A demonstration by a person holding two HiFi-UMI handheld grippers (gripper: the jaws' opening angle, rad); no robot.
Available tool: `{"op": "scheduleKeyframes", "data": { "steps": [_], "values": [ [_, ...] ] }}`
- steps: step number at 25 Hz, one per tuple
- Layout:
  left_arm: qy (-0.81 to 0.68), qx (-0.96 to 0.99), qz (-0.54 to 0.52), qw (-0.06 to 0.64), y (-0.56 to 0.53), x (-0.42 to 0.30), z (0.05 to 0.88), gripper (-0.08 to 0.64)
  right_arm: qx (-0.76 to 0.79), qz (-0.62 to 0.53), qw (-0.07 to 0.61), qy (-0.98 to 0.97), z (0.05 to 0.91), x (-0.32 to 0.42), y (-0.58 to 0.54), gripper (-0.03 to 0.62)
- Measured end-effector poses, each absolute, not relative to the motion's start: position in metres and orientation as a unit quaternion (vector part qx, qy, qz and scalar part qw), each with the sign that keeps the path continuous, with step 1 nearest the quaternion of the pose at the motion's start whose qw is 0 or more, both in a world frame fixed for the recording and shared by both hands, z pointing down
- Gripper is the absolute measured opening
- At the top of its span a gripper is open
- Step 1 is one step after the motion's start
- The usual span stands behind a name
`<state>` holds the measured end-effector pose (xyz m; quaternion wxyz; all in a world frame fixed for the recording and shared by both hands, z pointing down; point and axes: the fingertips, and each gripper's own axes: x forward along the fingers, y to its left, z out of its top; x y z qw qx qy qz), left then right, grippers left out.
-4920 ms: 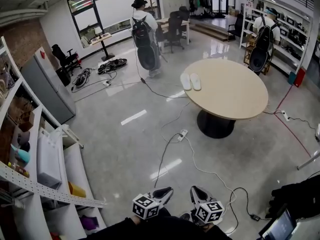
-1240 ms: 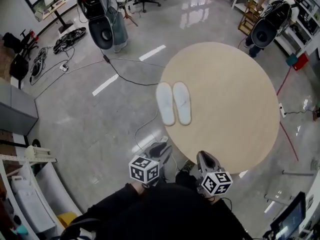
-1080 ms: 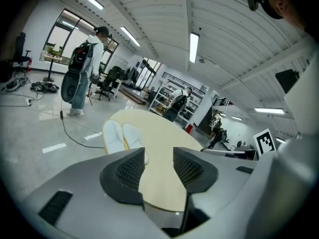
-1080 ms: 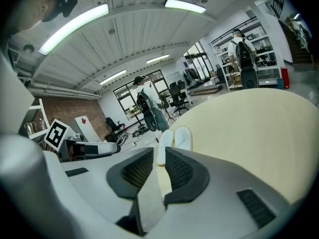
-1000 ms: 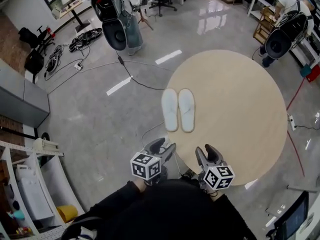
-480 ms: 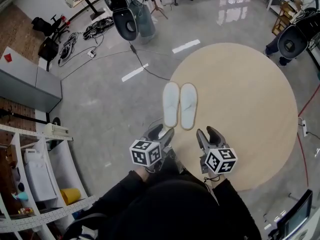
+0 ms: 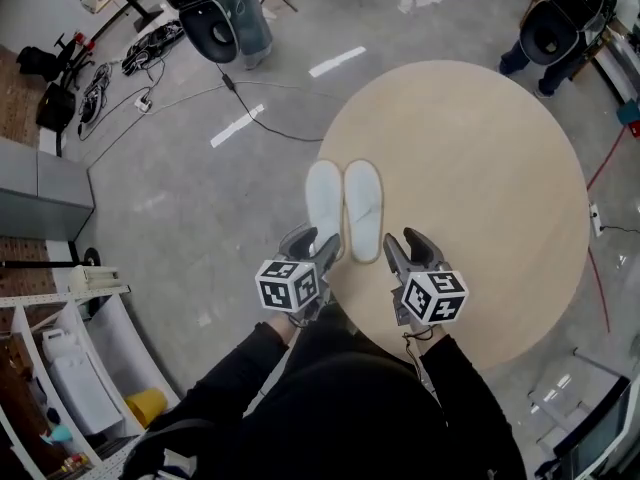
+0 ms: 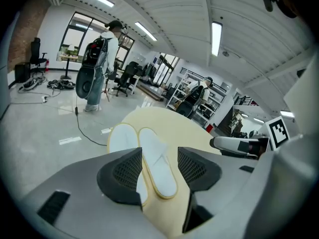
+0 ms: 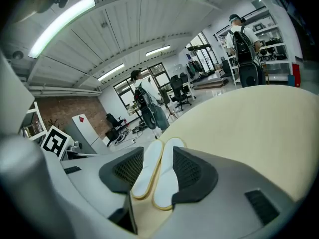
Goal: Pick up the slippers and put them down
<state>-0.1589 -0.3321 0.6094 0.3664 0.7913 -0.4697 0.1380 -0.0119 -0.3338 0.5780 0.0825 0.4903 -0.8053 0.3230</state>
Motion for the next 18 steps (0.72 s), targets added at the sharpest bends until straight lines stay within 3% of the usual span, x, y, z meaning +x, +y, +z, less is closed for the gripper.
{"op": "scheduleKeyframes", "data": {
  "steps": [18],
  "values": [
    [-0.433,0.774,0.176,0.427,-0.412,-0.171,0.7,0.23,0.497,0.372,0.132,-0.773,0.669,-0.041,-0.428,0.19]
  ]
}}
